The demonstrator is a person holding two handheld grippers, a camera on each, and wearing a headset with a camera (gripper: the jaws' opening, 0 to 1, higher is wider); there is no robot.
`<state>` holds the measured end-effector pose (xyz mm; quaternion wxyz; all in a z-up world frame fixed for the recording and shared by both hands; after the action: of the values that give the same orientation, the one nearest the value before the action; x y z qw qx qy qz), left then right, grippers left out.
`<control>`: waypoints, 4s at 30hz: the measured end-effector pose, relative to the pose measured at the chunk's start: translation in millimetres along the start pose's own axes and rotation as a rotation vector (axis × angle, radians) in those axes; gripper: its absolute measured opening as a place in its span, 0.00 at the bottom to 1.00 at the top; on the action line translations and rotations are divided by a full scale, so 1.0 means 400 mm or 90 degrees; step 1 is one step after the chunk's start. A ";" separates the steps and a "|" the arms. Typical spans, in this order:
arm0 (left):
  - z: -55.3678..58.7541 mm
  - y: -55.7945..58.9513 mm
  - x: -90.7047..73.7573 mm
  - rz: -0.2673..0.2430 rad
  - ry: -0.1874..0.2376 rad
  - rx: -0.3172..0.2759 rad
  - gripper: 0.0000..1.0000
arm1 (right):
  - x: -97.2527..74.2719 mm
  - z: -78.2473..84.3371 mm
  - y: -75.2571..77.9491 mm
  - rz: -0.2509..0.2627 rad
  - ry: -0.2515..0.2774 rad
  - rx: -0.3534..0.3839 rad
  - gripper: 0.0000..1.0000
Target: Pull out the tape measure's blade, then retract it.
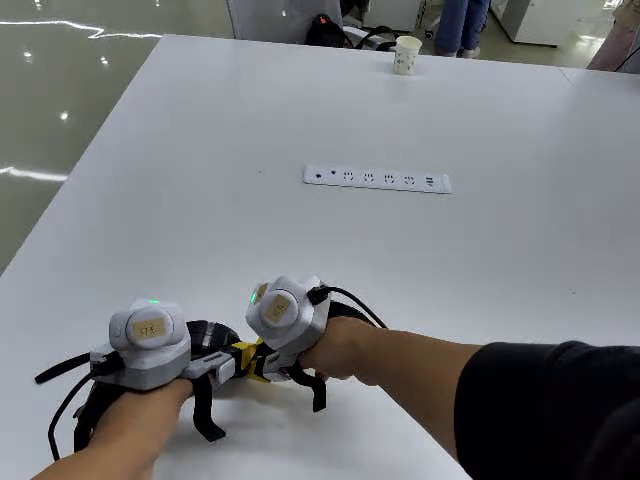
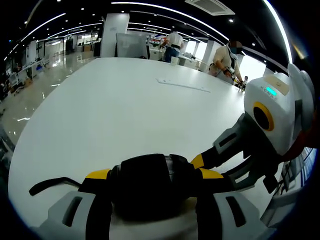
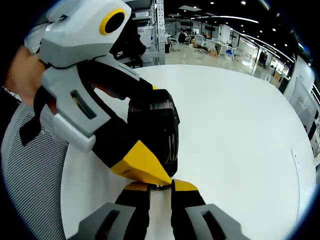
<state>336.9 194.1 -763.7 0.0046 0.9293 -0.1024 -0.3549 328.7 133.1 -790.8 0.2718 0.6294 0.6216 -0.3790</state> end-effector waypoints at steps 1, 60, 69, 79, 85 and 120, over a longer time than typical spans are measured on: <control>0.000 0.000 0.000 0.001 -0.002 0.001 0.64 | -0.002 0.000 -0.001 0.002 -0.001 0.000 0.12; 0.038 0.024 -0.100 0.186 -0.005 0.198 0.99 | -0.300 0.265 0.010 0.114 0.133 0.221 0.36; 0.067 -0.030 -0.124 0.170 -0.034 0.204 0.99 | -0.335 0.315 0.004 0.139 0.130 0.216 0.43; 0.079 -0.043 -0.177 0.192 -0.011 0.226 0.99 | -0.390 0.394 0.012 0.179 0.147 0.247 0.56; 0.082 -0.059 -0.191 0.194 -0.011 0.230 0.99 | -0.432 0.446 0.021 0.204 0.147 0.249 0.63; 0.084 -0.117 -0.236 0.195 -0.034 0.279 0.99 | -0.601 0.684 0.006 0.254 0.150 0.310 0.99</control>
<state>254.6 260.5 -730.4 -0.1456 0.8721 -0.3166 -0.3434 307.4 -228.0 -749.8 0.1085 0.8245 0.4046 -0.3804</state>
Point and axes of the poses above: the centre of the closed fingertips' face, and the gripper's own axes: x roughly forward along the fingers, y roughly to its right, z roughly out of its underside, the point moved 2 cm from there along -x, roughly backward along the fingers, and after that the axes turned 9 degrees about x, right-handed, at the moved point
